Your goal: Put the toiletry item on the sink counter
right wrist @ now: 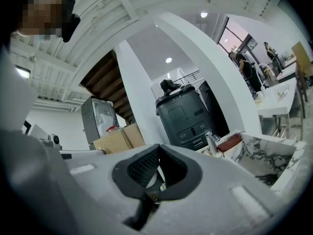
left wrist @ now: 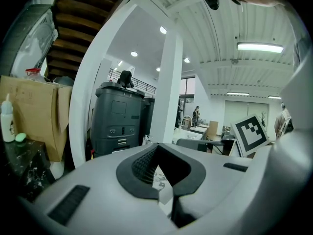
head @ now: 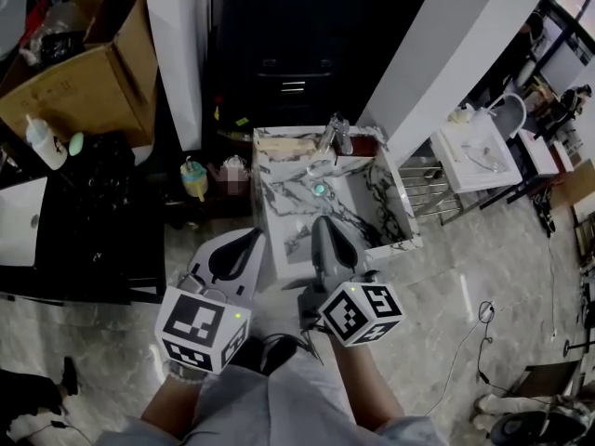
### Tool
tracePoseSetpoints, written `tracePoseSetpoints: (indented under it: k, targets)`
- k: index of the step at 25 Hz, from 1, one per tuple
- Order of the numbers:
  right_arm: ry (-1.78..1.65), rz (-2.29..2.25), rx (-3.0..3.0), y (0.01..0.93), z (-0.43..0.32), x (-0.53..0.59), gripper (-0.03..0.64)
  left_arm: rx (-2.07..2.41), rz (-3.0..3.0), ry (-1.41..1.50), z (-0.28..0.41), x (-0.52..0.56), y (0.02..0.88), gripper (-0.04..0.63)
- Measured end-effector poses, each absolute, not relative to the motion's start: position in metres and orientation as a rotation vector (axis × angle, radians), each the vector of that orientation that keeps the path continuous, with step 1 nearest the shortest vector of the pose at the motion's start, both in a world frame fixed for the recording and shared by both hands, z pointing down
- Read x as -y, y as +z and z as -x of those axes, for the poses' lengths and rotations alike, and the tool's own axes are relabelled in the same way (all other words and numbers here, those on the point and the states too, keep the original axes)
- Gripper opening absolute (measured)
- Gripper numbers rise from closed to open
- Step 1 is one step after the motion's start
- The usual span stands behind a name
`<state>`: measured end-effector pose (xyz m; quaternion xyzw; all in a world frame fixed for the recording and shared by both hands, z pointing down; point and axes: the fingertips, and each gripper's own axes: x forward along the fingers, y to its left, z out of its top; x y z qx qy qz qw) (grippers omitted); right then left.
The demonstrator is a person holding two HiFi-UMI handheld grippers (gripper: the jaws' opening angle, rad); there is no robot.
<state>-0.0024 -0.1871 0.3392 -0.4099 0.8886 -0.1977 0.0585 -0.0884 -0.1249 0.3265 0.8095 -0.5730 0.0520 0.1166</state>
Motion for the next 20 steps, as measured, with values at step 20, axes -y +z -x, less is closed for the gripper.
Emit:
tracePoseSetpoints:
  k: [20]
  targets:
    - [-0.386, 0.994, -2.895, 0.304, -0.065, 0.151, -0.003, 1.89, -2.239, 0.068, 0.01, 0.094, 0.297, 0.005]
